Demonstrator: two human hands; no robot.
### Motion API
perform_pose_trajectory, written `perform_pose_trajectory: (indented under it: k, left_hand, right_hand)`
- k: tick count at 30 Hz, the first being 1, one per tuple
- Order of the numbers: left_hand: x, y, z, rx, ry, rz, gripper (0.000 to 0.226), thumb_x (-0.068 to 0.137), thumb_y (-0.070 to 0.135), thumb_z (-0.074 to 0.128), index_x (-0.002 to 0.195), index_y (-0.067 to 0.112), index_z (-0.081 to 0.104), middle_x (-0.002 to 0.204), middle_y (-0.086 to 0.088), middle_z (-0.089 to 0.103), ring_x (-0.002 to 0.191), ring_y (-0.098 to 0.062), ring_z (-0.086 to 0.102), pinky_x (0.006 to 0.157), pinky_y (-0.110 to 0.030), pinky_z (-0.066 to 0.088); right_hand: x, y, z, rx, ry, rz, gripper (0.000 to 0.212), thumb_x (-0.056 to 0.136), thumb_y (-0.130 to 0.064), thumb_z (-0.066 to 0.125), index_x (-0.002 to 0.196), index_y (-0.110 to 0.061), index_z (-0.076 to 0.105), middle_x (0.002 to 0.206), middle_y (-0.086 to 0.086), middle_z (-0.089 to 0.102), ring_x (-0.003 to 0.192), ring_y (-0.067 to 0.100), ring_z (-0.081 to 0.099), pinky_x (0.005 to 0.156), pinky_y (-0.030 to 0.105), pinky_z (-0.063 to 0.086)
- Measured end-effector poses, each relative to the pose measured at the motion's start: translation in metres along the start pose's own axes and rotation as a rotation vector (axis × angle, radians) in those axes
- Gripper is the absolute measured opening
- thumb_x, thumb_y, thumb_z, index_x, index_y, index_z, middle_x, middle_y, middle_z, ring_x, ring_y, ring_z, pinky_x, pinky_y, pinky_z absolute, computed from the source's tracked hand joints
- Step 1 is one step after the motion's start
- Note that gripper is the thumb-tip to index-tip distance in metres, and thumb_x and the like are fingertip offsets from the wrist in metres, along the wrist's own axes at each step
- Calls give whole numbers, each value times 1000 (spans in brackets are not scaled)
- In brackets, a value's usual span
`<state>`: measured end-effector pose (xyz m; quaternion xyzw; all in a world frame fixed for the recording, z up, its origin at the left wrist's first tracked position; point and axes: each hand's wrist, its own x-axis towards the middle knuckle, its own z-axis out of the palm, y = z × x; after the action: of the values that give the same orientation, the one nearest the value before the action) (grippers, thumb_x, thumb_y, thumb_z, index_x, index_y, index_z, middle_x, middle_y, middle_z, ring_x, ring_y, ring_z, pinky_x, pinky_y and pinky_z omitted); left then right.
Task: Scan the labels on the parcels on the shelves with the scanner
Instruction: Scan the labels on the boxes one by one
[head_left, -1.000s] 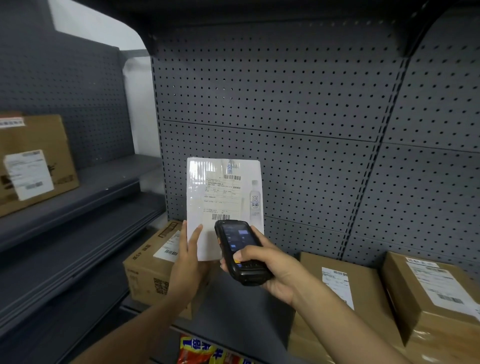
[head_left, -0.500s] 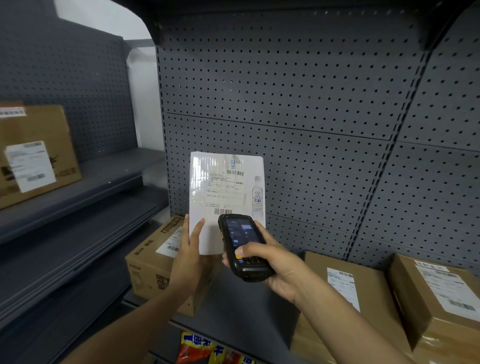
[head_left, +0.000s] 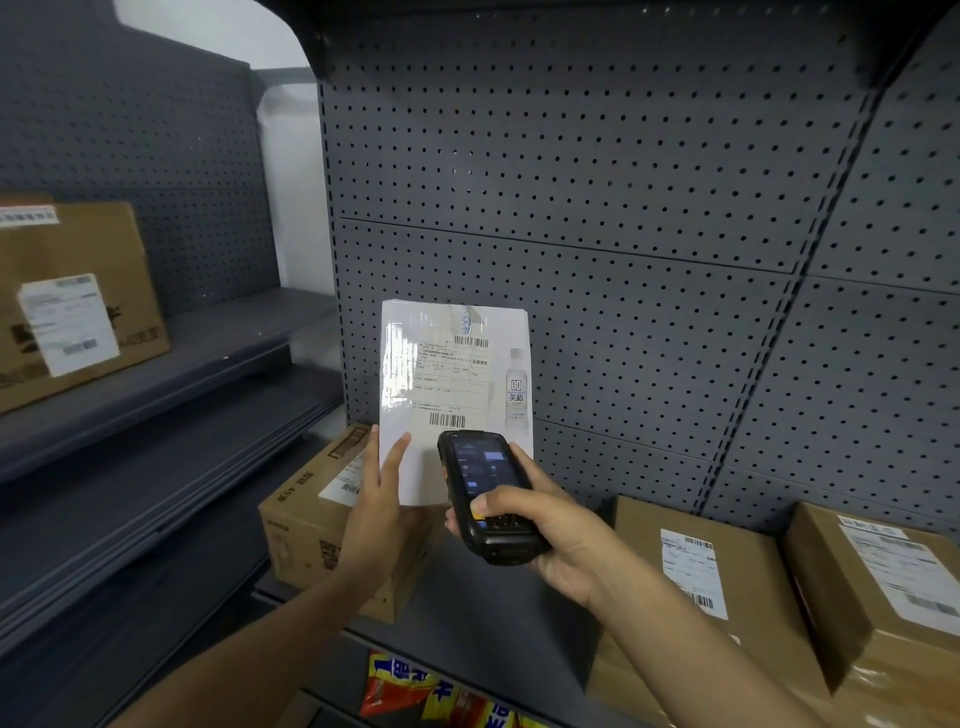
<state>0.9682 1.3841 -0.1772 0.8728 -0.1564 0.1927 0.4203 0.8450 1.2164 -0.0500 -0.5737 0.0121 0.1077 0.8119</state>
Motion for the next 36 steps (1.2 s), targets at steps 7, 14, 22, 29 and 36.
perform_pose_trajectory:
  k: [7, 14, 22, 29, 36]
  left_hand:
    - [0, 22, 13, -162, -114, -28, 100, 72, 20, 80, 147, 35, 15, 156, 5, 10, 135, -10, 28, 106, -38, 39]
    - [-11, 37, 40, -305, -100, -49, 104, 64, 25, 86, 137, 51, 16, 148, 4, 25, 130, -7, 31, 105, -28, 36]
    - [-36, 68, 73, -250, -318, 55, 103, 66, 38, 83, 135, 55, 9, 155, 4, 20, 133, -15, 37, 108, -38, 41]
    - [-34, 112, 107, -226, -470, 209, 104, 57, 66, 65, 147, 38, 23, 147, 9, 38, 123, -16, 52, 95, -33, 50]
    - [-46, 138, 148, -159, -559, 179, 91, 58, 67, 52, 142, 39, 31, 136, 13, 50, 114, -16, 58, 87, -35, 53]
  right_hand:
    - [1, 4, -16, -29, 101, -9, 67, 69, 15, 69, 124, -21, 60, 112, 23, 73, 93, 43, 72, 84, 47, 58]
    - [-7, -2, -53, 38, 251, -69, 57, 71, 15, 66, 116, -19, 62, 100, 13, 71, 91, 33, 67, 64, 32, 59]
    - [-27, 7, -86, 98, 362, -60, 63, 66, 9, 72, 120, -20, 61, 109, 15, 72, 101, 36, 68, 69, 37, 58]
    - [-49, 11, -109, 85, 446, -50, 63, 67, 8, 70, 126, -12, 57, 105, 18, 70, 95, 33, 67, 65, 37, 57]
    - [-76, 19, -140, 113, 535, -55, 57, 74, 13, 65, 125, -10, 56, 114, 24, 68, 95, 35, 67, 63, 38, 57]
